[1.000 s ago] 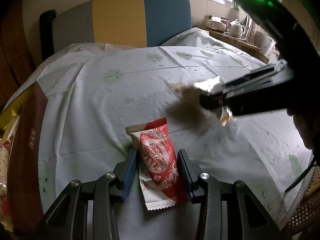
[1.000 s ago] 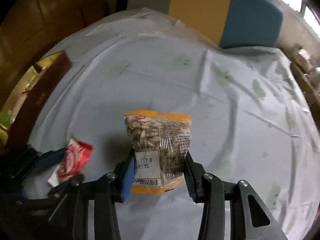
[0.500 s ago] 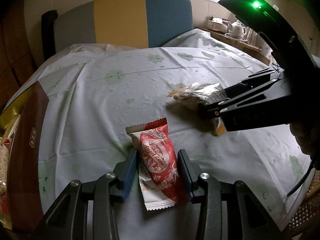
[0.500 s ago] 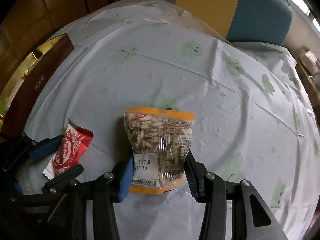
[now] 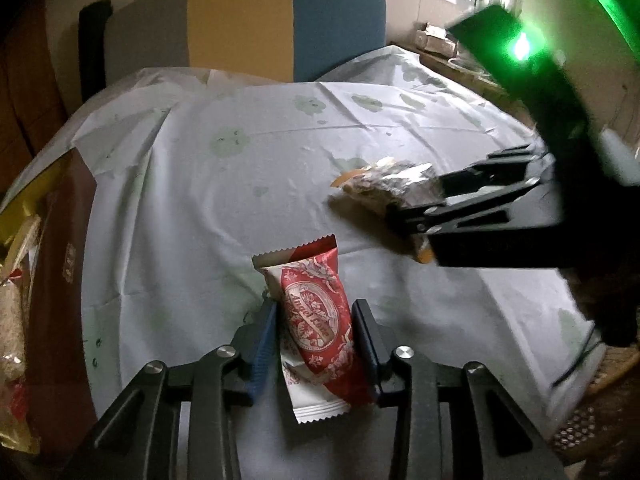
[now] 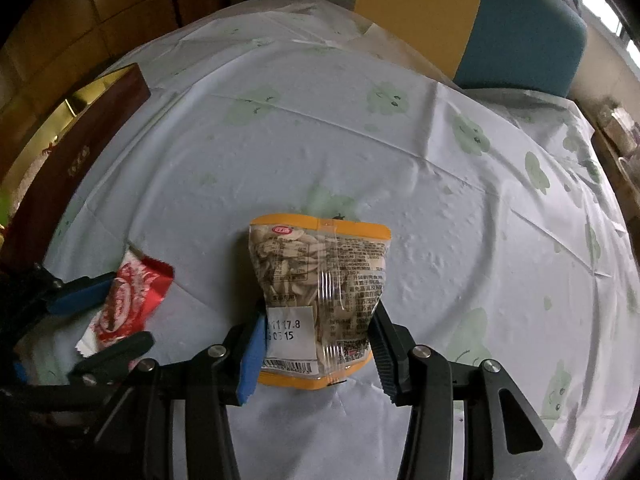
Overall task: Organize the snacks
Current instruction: 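Grasp the orange-edged seed bag with the right gripper while the left gripper holds the wafer packet, then carry the wafer packet into the gold box and open the left gripper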
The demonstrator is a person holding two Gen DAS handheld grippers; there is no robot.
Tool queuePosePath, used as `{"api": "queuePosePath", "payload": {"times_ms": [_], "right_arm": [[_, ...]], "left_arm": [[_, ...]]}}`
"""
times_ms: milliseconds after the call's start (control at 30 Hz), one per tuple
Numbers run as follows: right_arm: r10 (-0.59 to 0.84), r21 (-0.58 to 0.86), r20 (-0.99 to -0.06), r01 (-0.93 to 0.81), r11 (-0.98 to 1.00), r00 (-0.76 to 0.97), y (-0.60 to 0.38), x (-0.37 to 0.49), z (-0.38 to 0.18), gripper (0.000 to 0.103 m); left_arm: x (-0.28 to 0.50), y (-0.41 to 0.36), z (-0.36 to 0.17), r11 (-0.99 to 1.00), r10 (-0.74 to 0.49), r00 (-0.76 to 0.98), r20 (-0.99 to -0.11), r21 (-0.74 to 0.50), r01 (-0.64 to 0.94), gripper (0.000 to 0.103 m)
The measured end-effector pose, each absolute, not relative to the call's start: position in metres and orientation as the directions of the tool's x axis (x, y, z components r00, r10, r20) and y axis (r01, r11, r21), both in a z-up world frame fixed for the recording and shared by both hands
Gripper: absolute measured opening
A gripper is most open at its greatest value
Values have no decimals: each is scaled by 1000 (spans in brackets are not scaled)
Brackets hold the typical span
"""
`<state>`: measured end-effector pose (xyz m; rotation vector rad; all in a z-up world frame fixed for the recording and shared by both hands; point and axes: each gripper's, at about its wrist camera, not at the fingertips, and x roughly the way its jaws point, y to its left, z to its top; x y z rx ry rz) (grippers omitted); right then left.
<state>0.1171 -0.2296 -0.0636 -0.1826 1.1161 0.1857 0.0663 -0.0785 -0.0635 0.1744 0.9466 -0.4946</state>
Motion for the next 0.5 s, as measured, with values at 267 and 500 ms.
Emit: {"api": "queuePosePath", "payload": {"times_ms": [267,500], "right_arm": [[31,-94,-897,-257,962,442,-223,113,-64,48],[17,-112,-893,-258,960,450,-220,109,-66,49]], "left_arm": [[68,-6,2,903,-387,550,-740,-184,389,38],[107,129,19,956,-245,630,-737,-291,30,38]]}}
